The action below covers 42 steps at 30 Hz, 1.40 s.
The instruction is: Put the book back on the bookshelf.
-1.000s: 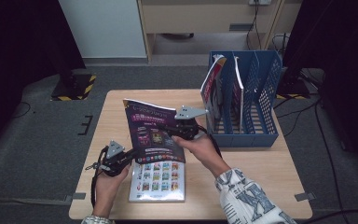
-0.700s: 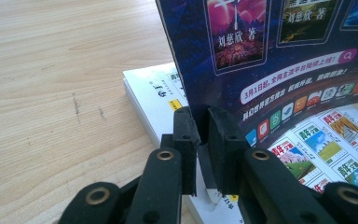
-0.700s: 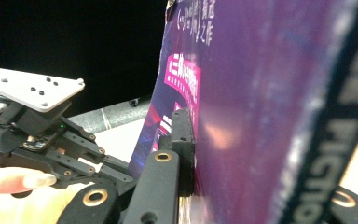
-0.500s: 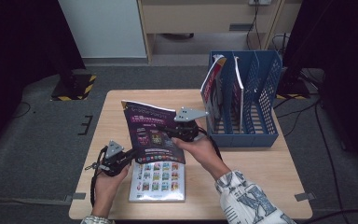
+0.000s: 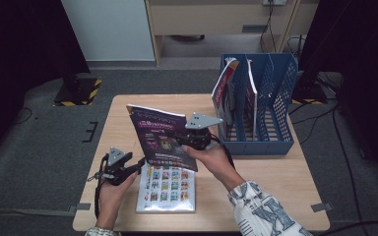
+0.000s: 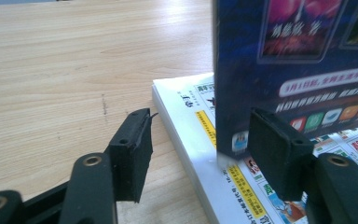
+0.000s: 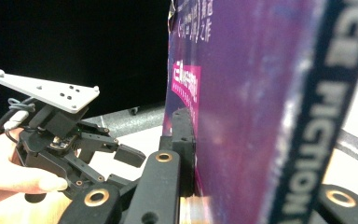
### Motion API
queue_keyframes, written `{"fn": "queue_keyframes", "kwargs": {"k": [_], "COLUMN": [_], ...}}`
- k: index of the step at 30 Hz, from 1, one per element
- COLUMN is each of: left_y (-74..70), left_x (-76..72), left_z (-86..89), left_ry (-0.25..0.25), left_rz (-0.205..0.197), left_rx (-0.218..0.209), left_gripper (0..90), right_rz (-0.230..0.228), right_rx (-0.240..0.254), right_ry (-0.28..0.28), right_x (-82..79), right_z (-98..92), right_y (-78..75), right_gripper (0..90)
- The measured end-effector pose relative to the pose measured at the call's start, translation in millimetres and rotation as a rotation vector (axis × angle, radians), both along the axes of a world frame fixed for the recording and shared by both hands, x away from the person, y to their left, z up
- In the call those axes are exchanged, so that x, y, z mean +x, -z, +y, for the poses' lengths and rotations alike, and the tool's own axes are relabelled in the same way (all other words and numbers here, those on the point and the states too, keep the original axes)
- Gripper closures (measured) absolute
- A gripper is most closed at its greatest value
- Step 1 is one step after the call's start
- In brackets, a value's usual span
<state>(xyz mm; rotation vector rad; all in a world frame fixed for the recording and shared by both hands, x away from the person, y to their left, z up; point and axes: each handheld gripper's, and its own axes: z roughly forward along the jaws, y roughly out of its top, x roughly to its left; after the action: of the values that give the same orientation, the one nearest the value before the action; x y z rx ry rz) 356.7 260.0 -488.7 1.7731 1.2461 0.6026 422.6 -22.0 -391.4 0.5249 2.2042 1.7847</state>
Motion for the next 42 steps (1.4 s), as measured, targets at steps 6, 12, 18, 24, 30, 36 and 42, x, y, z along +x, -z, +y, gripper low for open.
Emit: {"fn": "queue_keyframes", "kwargs": {"k": [6, 12, 18, 24, 30, 36, 42], "left_y": [0.3, 1.1, 1.2, 1.2, 1.3, 2.8, 5.3], "left_x": [-0.2, 0.2, -0.1, -0.2, -0.2, 0.7, 3.3], "left_z": [1.9, 2.7, 4.7, 5.4, 6.2, 7.6, 4.3], "left_ry": [-0.007, -0.011, -0.017, -0.018, -0.023, -0.033, -0.044], "left_rz": [0.002, 0.005, 0.006, 0.005, 0.003, 0.009, 0.030], "left_rx": [-0.003, -0.003, -0.006, -0.007, -0.008, 0.007, 0.052], "left_gripper": [38.8, 38.5, 38.2, 38.1, 37.2, 31.6, 22.6], "right_rz": [-0.020, -0.019, -0.017, -0.017, -0.017, -0.017, -0.019], "right_rx": [0.000, 0.013, 0.015, 0.029, 0.039, 0.059, 0.073], "right_ry": [0.010, 0.015, 0.025, 0.033, 0.037, 0.044, 0.053], "right_x": [-0.3, 0.3, 1.8, 1.9, 1.0, -0.1, -2.1], "right_z": [-5.4, -10.5, -12.4, -14.6, -18.5, -25.3, -34.5], "right_y": [-8.4, -11.8, -12.0, -13.5, -15.8, -17.6, -17.9], "right_gripper": [84.3, 84.3, 84.3, 84.3, 84.3, 84.2, 84.3]}}
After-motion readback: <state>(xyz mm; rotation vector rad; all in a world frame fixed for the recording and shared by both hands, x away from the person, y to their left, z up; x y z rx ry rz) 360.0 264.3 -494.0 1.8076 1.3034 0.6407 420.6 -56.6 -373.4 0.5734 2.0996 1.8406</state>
